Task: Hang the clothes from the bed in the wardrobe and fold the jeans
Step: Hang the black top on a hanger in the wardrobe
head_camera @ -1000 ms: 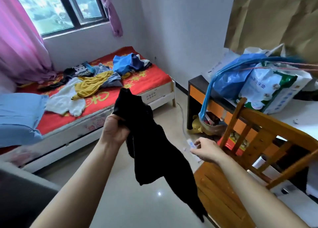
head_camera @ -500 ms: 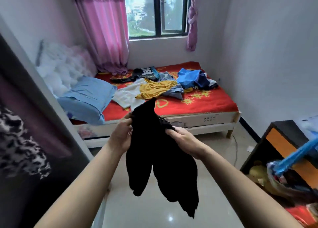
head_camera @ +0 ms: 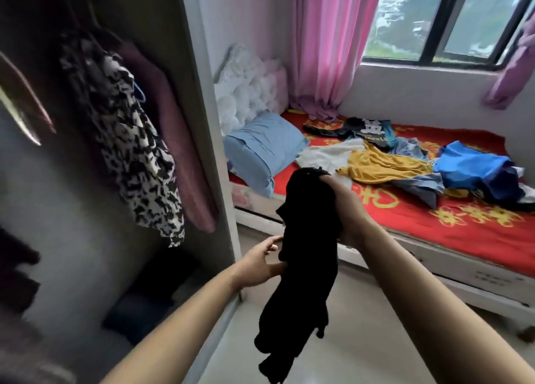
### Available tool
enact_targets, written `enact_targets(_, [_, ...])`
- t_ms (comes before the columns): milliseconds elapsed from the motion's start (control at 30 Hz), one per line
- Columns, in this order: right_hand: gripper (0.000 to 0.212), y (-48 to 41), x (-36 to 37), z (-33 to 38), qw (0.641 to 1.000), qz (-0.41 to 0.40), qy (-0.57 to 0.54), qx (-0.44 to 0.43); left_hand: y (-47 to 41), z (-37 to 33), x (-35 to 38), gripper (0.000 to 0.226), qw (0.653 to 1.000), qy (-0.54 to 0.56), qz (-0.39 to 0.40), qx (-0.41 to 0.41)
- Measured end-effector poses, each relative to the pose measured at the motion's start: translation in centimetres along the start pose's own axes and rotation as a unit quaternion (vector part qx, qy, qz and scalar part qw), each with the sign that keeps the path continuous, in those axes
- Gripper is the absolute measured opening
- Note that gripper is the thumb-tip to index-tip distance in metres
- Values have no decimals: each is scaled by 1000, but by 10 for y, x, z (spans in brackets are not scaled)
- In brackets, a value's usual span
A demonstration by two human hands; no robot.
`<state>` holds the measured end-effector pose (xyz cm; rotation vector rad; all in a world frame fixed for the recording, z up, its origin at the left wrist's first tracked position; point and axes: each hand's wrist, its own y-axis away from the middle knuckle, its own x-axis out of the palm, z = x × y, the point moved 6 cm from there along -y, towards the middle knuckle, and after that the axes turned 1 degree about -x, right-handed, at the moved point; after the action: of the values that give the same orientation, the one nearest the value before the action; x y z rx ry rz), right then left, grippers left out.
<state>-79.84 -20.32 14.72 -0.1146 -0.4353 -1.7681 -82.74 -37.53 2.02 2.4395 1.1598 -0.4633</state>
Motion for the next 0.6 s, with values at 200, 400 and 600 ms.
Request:
enact_targets(200, [36,-63,25,28,989,135,-30,51,-18,-8,-44,21,991,72,-108,-35])
enact_targets(400, [27,-105,78,48,954,285,10,89,-24,-20,-78,40,968,141,-179,-108])
enact_targets(600, [27,-116,134,30,889,439,21,127,-8,-7,-94,31,892,238,-331,-194])
